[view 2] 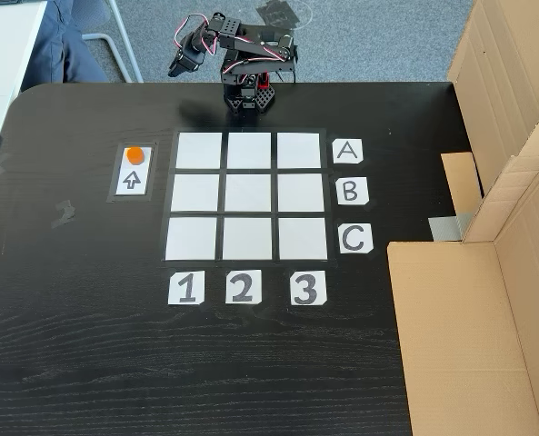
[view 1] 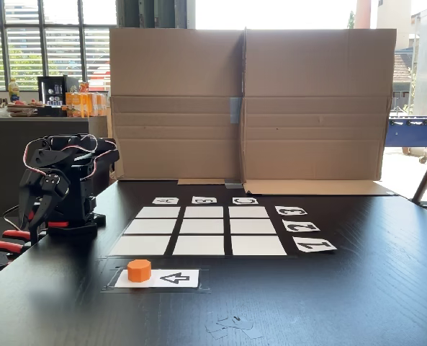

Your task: Pick up the round, orange token and place it in the grid on square A1.

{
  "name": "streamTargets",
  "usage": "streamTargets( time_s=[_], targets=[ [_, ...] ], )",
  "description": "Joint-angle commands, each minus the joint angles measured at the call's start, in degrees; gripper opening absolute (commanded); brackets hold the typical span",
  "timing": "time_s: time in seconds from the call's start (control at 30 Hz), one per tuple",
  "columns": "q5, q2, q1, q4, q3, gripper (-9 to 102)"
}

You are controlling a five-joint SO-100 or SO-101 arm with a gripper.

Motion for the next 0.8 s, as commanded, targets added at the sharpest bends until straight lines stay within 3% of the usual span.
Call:
streamTargets(
  time_s=[0.0,0.4,0.77],
  targets=[
    [0.35,-4.75,7.03,0.53,-5.98,12],
    [0.00,-21.53,4.31,19.16,-24.79,15],
    [1.67,-37.44,-1.14,26.72,-36.12,15]
  ],
)
